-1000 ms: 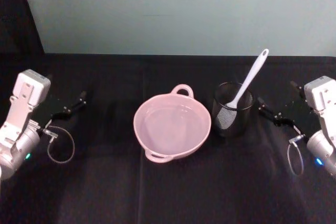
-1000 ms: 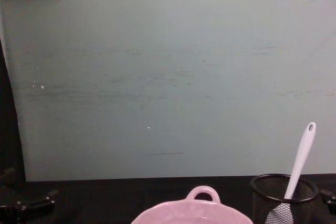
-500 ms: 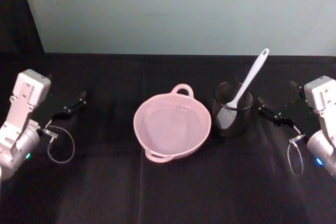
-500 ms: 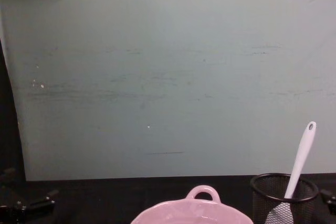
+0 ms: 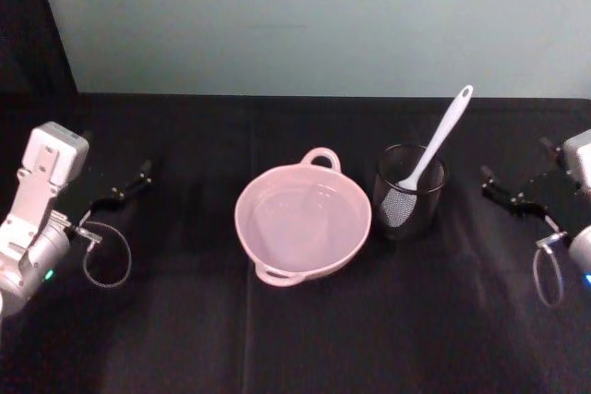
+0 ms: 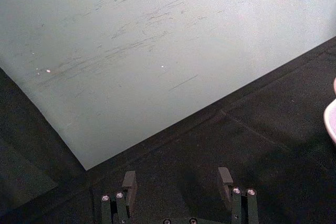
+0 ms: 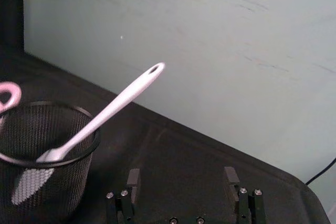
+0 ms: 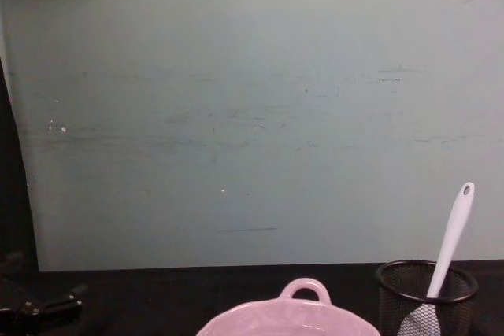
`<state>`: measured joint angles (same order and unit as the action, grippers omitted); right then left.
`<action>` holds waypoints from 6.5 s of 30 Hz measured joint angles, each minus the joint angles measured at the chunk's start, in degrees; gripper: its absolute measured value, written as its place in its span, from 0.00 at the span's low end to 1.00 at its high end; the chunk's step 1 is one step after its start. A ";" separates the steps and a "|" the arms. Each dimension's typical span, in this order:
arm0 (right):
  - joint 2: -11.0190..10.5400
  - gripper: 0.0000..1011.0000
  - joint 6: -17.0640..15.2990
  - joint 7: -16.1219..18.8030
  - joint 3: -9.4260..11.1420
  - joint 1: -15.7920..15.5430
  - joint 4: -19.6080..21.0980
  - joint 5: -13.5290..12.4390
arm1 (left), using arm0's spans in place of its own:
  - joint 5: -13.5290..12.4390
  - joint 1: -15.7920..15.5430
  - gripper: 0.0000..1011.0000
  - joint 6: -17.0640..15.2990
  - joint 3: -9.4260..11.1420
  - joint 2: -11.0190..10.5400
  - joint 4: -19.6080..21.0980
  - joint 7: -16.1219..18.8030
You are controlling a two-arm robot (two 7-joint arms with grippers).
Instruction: Use the one hand to pick up the spoon and stir the clear water in the bowl.
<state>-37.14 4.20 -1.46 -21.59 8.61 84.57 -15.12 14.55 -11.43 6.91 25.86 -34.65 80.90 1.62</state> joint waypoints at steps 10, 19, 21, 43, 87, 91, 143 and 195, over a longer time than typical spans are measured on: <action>0.62 0.99 -5.29 11.26 10.52 -5.41 7.00 -22.24 | 0.00 0.00 1.00 0.00 0.00 0.00 0.00 0.00; 3.97 0.99 -20.75 17.69 14.63 -2.16 6.23 -41.77 | 0.00 0.00 1.00 0.00 0.00 0.00 0.00 0.00; 4.44 0.99 -24.21 17.77 14.24 -0.12 4.80 -44.68 | 0.00 0.00 1.00 0.00 0.00 0.00 0.00 0.00; 7.26 0.99 -27.31 20.61 4.96 15.22 -10.31 -45.97 | 0.00 0.00 1.00 0.00 0.00 0.00 0.00 0.00; 7.41 0.11 -26.30 21.43 4.22 15.87 -11.34 -45.69 | 0.00 0.00 1.00 0.00 0.00 0.00 0.00 0.00; 7.18 0.11 -25.97 21.45 4.07 15.81 -11.04 -45.55 | 0.00 0.00 1.00 0.00 0.00 0.00 0.00 0.00; 5.19 0.11 -3.02 32.06 -12.81 20.50 0.83 -17.33 | 0.00 0.00 1.00 0.00 0.00 0.00 0.00 0.00; 11.31 0.11 5.63 32.62 -8.61 15.31 -3.70 -8.35 | 0.00 0.00 1.00 0.00 0.00 0.00 0.00 0.00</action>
<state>-25.83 9.83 31.16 -30.20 23.92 80.86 -23.48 14.55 -11.43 6.90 25.86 -34.65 80.90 1.62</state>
